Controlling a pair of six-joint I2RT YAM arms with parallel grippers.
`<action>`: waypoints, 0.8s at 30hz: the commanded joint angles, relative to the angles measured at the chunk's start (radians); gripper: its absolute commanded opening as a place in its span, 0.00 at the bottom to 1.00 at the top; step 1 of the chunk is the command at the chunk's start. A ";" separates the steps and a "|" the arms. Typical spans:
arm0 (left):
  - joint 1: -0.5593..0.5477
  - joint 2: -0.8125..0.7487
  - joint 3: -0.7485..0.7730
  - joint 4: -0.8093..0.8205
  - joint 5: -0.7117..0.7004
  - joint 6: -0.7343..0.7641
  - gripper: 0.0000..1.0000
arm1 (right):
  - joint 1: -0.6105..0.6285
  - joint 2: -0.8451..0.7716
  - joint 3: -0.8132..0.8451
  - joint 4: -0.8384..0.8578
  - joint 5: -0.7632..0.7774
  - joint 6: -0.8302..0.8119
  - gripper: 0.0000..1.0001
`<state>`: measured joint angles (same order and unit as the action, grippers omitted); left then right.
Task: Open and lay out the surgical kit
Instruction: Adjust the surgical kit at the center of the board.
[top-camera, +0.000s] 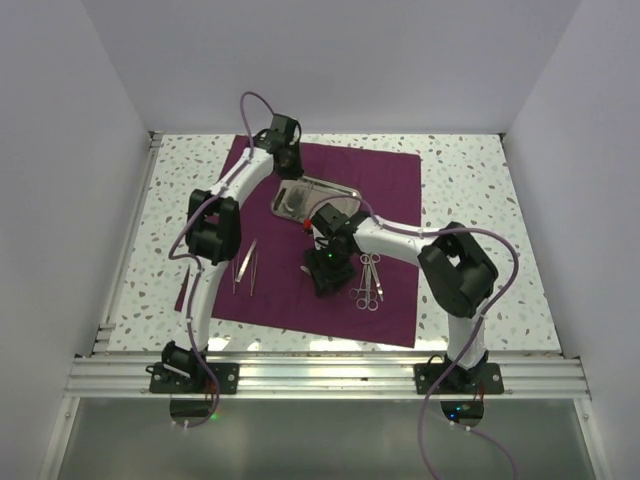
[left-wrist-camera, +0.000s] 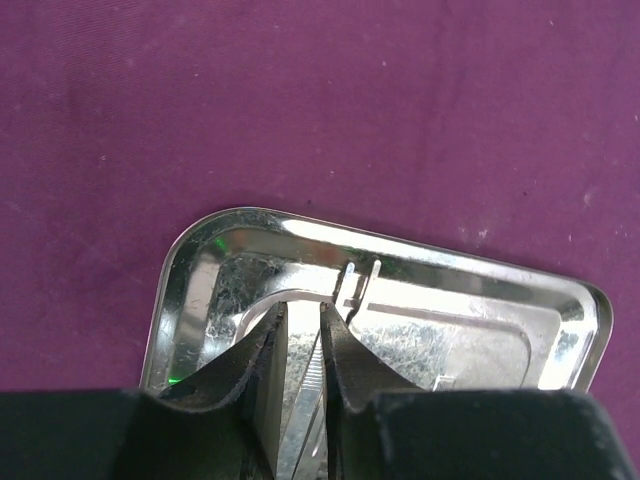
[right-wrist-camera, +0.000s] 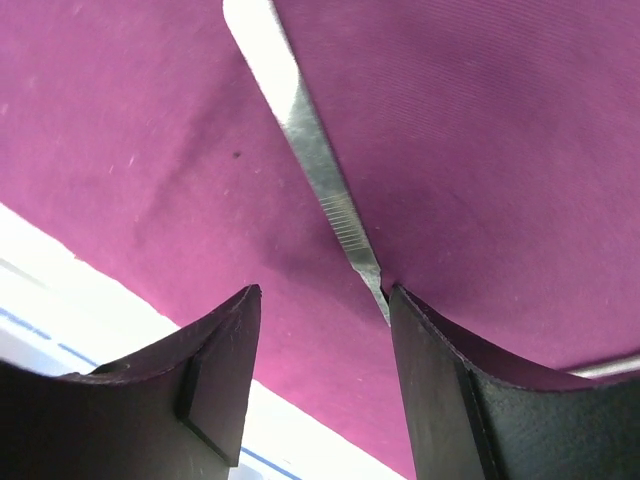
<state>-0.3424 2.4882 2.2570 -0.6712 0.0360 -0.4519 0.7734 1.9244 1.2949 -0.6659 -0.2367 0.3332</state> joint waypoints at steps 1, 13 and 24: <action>0.014 -0.029 -0.005 0.041 0.013 0.021 0.22 | 0.038 0.036 0.055 0.037 -0.142 0.007 0.57; 0.016 -0.020 -0.004 0.045 0.013 0.018 0.21 | 0.052 0.056 0.092 0.081 -0.504 -0.063 0.58; -0.012 0.001 -0.002 0.064 0.024 0.081 0.22 | -0.190 -0.197 0.009 -0.054 -0.005 -0.083 0.61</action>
<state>-0.3401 2.4882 2.2509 -0.6613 0.0414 -0.4194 0.7097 1.8690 1.3483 -0.6685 -0.4179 0.2558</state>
